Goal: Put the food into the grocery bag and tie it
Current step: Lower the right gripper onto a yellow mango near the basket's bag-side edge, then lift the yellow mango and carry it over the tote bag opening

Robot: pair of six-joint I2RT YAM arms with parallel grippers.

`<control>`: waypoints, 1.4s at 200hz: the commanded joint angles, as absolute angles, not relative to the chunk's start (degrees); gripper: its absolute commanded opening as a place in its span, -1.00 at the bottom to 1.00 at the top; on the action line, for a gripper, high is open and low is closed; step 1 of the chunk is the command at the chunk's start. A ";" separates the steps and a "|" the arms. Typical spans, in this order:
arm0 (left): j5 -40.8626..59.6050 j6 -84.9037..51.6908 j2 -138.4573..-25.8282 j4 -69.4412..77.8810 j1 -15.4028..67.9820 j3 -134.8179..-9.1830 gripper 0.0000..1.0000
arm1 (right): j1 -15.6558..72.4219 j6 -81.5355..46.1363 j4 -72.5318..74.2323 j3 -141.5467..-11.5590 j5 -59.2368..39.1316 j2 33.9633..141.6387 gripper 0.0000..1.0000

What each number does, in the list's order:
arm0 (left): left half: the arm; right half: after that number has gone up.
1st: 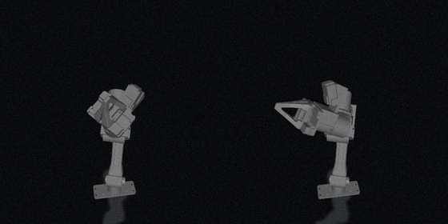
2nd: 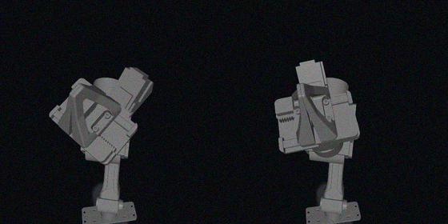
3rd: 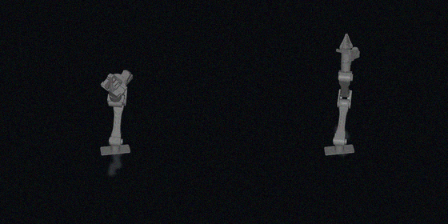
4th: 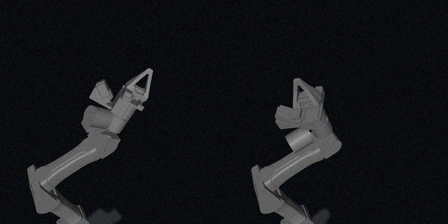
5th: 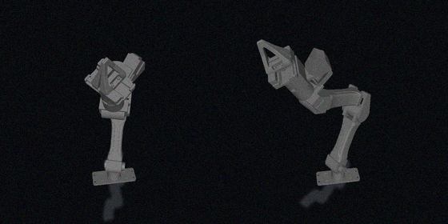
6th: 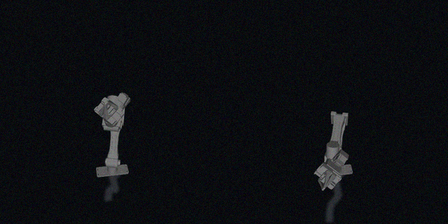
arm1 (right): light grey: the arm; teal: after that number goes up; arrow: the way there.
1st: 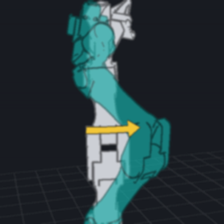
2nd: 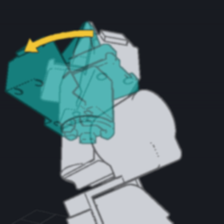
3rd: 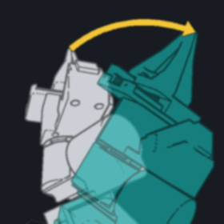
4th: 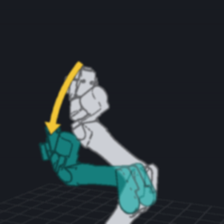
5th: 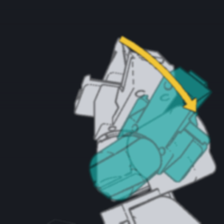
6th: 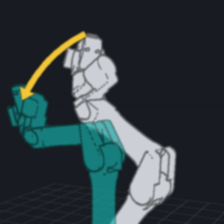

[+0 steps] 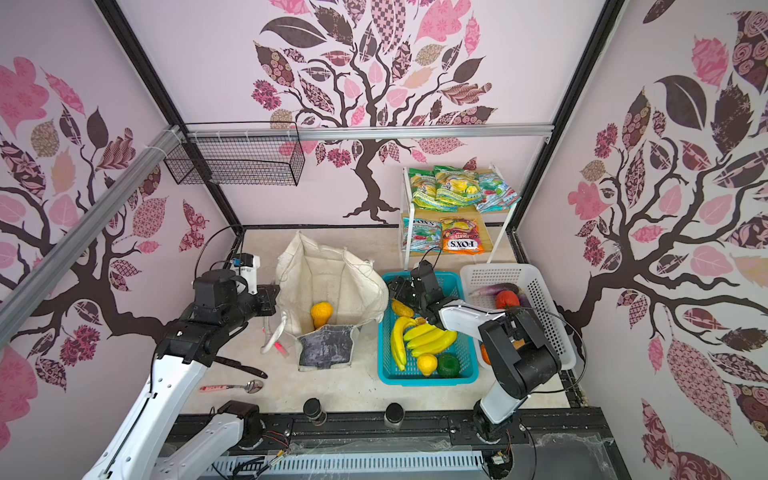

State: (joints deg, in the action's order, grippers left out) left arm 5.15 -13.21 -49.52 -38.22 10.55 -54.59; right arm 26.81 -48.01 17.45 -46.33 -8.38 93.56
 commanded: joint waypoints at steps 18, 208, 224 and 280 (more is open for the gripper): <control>5.40 -12.48 -50.10 -37.88 10.90 -54.19 -1.00 | 26.50 -48.63 19.26 -47.91 -9.47 96.39 0.71; 4.84 -12.13 -49.24 -37.81 11.43 -53.97 -1.00 | 26.49 -44.99 15.58 -41.18 -6.68 81.23 0.32; 4.68 -12.13 -49.23 -37.88 11.44 -53.94 -1.00 | 26.50 -43.42 12.69 -40.46 -5.11 77.42 0.31; 4.41 -12.04 -48.98 -37.93 11.44 -54.14 -1.00 | 26.19 -39.99 3.91 -41.33 -3.89 63.22 0.27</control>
State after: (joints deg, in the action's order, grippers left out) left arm 4.67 -12.93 -49.76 -38.15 11.20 -54.59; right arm 26.48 -43.00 10.55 -38.94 -5.74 68.84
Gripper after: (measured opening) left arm 0.047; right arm 0.645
